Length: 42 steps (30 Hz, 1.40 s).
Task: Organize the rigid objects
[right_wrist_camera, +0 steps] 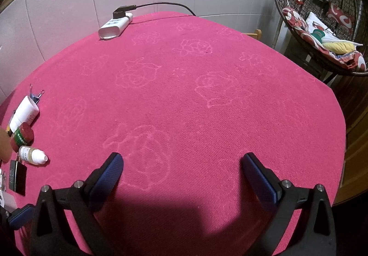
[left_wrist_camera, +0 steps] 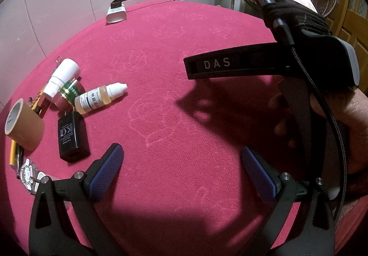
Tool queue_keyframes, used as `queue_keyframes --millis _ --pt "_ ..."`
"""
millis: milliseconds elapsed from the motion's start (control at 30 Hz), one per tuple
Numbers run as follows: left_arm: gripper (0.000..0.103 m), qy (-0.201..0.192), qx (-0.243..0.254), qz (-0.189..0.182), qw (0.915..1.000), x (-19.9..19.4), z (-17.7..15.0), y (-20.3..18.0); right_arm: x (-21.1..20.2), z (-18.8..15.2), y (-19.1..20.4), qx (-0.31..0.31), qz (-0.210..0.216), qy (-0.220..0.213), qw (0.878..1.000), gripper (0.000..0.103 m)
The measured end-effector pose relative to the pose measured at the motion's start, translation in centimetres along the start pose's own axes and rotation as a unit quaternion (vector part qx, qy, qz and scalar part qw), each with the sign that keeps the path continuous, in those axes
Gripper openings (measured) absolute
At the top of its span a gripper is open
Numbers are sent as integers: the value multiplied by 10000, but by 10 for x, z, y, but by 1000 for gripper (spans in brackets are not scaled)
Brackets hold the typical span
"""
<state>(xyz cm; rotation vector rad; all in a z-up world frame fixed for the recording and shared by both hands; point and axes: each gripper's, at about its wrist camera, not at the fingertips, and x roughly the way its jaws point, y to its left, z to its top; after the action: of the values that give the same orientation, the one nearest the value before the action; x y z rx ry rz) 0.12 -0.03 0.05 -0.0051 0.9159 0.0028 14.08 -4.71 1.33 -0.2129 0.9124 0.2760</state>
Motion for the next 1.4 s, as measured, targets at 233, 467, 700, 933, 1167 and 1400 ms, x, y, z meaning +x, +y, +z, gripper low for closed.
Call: queue_keyframes --millis 233,467,700,933,1167,1400 --pt "103 -1 -1 1 10000 0 0 0 0 0 0 0 0 -1 10000 103" --pt "103 -1 -1 2 10000 0 0 0 0 0 1 0 -1 -2 10000 103" --pt "103 -1 0 2 10000 0 0 0 -6 0 5 17 21 -8 10000 103" --pt "103 0 -3 5 10000 0 0 0 -9 -2 -7 151 426 -82 9989 103" --pt "103 -4 -2 4 10000 0 0 0 -47 -1 -29 462 1679 -1095 9786 103" --pt "103 68 -74 55 9999 -1 0 0 -92 14 -23 -71 2318 -1470 9616 103"
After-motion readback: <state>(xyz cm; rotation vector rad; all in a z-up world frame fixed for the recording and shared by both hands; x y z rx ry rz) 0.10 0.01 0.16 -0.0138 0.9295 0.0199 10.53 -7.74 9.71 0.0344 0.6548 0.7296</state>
